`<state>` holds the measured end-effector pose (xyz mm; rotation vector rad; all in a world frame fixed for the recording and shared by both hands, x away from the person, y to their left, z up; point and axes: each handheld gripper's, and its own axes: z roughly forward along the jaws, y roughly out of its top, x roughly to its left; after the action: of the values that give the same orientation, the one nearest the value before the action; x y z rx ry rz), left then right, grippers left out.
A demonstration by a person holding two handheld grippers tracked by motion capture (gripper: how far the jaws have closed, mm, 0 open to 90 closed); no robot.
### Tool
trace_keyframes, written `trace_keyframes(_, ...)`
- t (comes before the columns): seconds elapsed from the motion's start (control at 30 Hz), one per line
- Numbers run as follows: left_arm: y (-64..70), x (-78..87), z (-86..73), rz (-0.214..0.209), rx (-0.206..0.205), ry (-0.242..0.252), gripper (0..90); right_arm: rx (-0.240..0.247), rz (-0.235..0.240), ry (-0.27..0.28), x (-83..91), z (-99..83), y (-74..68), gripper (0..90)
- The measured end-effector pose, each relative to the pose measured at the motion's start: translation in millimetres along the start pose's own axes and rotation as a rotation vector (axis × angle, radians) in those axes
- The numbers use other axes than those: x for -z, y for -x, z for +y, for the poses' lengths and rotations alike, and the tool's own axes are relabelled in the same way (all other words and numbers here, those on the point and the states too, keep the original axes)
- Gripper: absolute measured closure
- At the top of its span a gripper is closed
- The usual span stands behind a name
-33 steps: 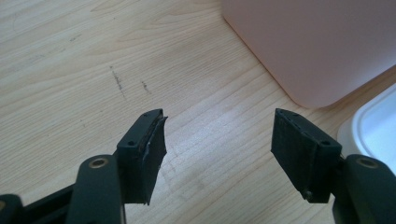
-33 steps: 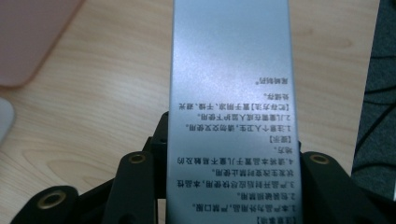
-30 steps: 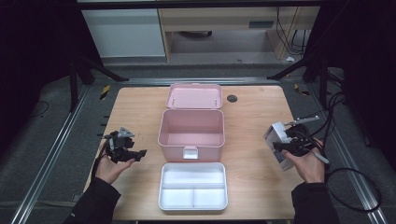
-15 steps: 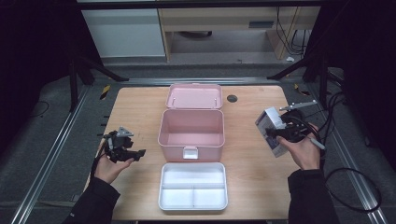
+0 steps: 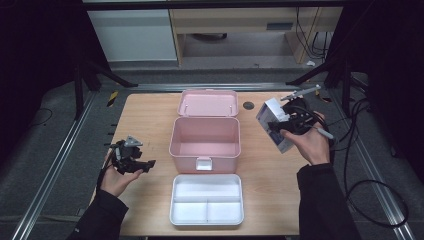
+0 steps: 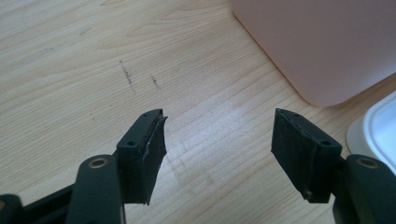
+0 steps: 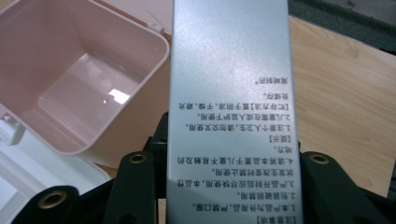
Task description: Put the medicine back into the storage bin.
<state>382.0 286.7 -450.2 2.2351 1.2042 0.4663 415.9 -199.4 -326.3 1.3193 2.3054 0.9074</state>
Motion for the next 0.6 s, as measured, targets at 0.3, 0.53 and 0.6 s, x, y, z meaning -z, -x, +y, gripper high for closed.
trace_keyframes(0.3, -1.2, 0.0, -0.4, 0.002, 0.002, 0.000, 34.9, 0.056, 0.033, 0.020, -5.4, 35.6, -22.0, 56.7)
trace_keyframes(0.53, -1.9, 0.0, -0.8, -0.001, 0.004, 0.000, 34.9, 0.092, 0.064, 0.017, -19.0, 54.5, -38.5, 56.7)
trace_keyframes(0.6, -2.0, 0.3, -0.8, -0.002, 0.006, 0.002, 34.9, 0.098, 0.075, 0.016, -24.4, 59.2, -42.4, 56.7)
